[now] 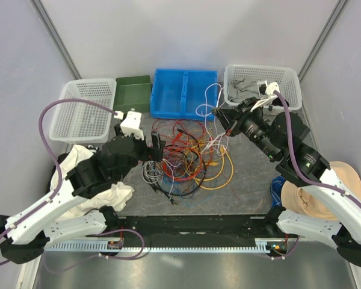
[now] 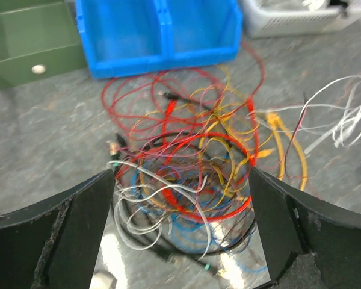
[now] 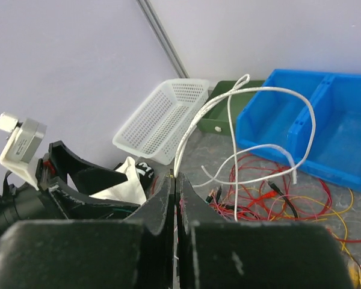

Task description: Untangle the cables

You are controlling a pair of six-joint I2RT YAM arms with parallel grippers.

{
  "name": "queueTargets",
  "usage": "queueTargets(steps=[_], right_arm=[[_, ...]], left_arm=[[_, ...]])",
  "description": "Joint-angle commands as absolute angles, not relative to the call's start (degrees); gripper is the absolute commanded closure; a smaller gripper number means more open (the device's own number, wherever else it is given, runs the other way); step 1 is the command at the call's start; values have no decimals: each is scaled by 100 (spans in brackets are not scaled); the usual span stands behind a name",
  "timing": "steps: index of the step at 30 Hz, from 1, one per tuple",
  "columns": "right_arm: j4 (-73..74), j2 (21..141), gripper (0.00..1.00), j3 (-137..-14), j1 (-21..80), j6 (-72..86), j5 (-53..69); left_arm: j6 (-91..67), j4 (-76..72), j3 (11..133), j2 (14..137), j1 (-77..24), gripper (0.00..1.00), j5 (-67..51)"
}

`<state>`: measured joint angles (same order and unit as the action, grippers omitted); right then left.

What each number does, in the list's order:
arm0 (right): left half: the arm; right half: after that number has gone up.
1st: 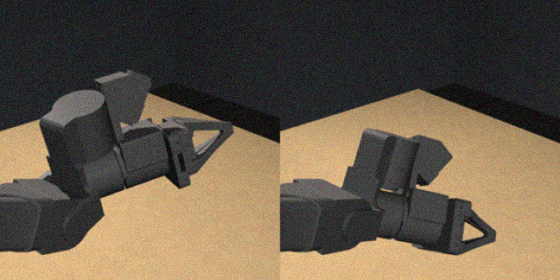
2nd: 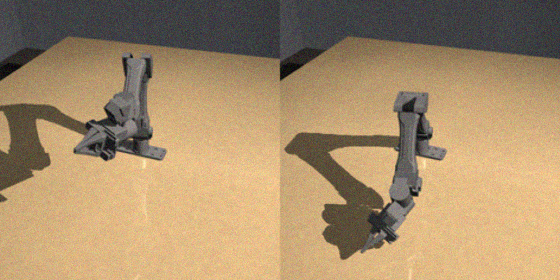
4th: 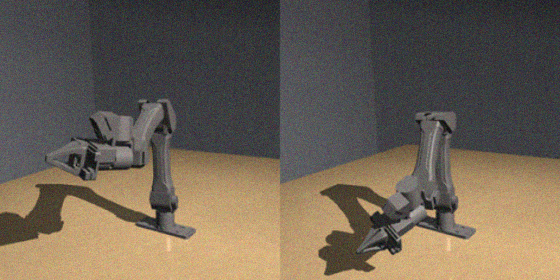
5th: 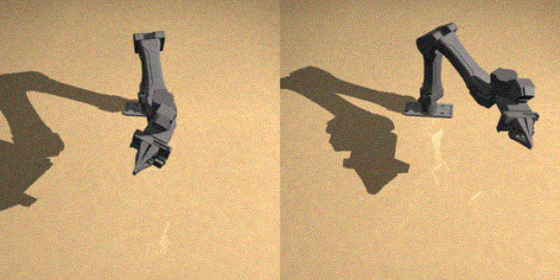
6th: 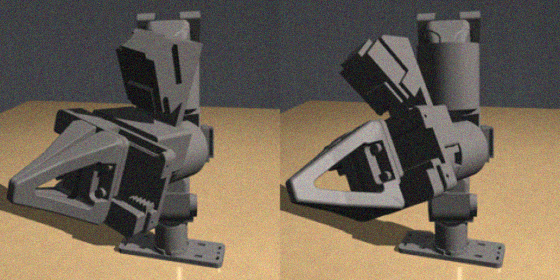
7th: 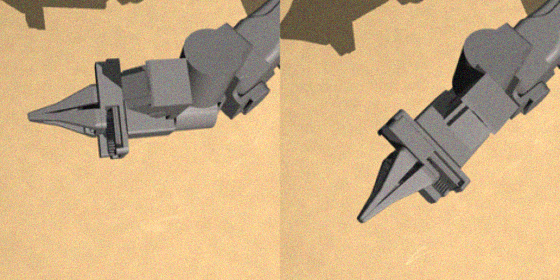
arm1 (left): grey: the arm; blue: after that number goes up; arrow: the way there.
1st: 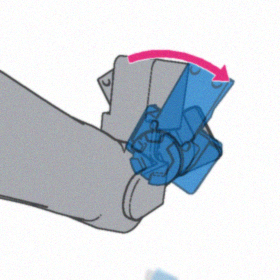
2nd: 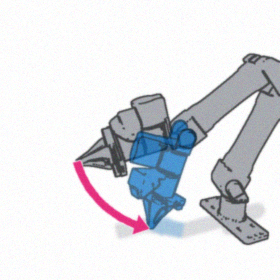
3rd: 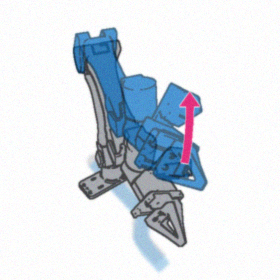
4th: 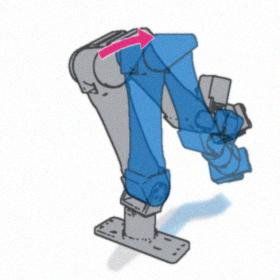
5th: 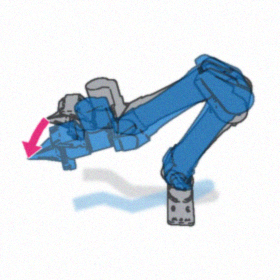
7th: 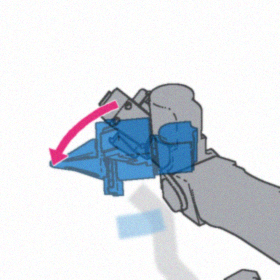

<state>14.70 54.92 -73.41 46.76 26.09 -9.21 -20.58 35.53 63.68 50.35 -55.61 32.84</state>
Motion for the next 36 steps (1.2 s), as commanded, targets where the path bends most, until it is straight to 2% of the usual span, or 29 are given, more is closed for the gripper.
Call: queueTargets(steps=[1,2,5,6,11,16,23,31,33,36], right_arm=[[1907,5669,100,-7778,4693,2767,-1055],[1942,5756,100,-7848,4693,2838,-1037],[2030,5906,100,-8033,4693,3049,-827],[2039,5932,100,-8051,4693,3111,-791],[2057,6003,100,-8068,4693,3366,-624],[2057,6003,100,-8077,4693,3480,-510],[2057,6003,100,-8077,4693,3507,-422],[2057,6003,100,-8033,4693,3516,-334],[2057,5985,100,-7989,4693,3507,-334],[2057,5933,100,-7893,4693,3516,-334]], left_arm=[[-2006,1727,5531,4090,-5546,4,2596],[-1891,705,5024,3956,-5555,5,1932],[-1565,-979,3987,3534,-5555,7,718],[-1530,-1994,3807,3525,-5563,7,494],[-1450,-3040,3779,4330,-5581,12,-709],[-1301,-4120,3727,5053,-5695,12,-844],[-1318,-4772,3955,5958,-5730,12,-1028],[-1248,-5194,4306,6827,-5730,13,-581],[-1213,-5273,4368,6943,-5730,17,-440],[-1117,-5274,4456,7066,-5730,43,-132]])
